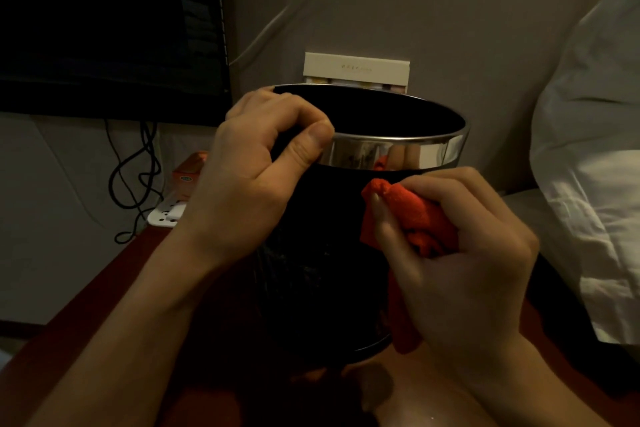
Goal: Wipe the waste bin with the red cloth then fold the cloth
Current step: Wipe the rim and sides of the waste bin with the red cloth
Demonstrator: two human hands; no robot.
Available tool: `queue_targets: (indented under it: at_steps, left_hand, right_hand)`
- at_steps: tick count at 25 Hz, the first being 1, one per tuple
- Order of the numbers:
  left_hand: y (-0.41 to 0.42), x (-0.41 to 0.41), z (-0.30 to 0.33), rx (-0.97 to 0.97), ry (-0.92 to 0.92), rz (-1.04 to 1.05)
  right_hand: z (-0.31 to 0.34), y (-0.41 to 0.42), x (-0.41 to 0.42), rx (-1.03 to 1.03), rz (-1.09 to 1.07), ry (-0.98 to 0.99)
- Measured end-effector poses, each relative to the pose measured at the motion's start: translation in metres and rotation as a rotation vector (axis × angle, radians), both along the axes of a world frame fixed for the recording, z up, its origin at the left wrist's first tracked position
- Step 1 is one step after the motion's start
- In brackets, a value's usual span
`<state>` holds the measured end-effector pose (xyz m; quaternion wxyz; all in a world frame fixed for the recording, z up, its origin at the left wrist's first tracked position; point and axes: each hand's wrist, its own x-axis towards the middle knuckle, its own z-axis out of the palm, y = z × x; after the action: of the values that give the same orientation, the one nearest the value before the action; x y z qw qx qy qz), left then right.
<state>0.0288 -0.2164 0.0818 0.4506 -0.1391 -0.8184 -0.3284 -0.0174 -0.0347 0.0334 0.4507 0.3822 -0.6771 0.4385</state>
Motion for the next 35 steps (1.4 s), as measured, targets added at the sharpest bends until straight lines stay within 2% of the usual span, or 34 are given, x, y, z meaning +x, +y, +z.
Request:
queue_targets:
  at_steps: [7,11,14,16,20,28,32,35]
  left_hand:
    - [-0.018,0.024,0.003,-0.006,-0.027,-0.040]
    - [-0.040,0.037,-0.001,0.038,-0.042,-0.025]
    - [-0.048,0.044,0.003,0.040,0.002,0.015]
    - [-0.046,0.045,0.008,-0.008,-0.038,0.036]
    - [-0.042,0.045,0.014,-0.056,-0.098,0.073]
    - [-0.045,0.044,0.014,-0.120,-0.104,0.084]
    - [-0.047,0.042,0.011,-0.113,-0.086,0.087]
    - [-0.047,0.040,0.010,-0.095,-0.065,0.073]
  right_hand:
    - [0.016,0.007,0.014,-0.008,-0.054,0.037]
    - [0.011,-0.014,0.023,0.105,0.007,0.093]
    - [0.035,-0.018,0.020,0.273,0.108,0.088]
    - [0.049,-0.019,0.017,0.317,0.157,0.057]
    - [0.044,-0.030,0.014,0.237,0.141,0.045]
    - [0.012,-0.043,0.016,0.087,0.033,0.193]
    - [-0.012,-0.062,0.032,0.153,0.002,0.169]
    - [0.005,-0.048,0.024,0.019,-0.065,0.158]
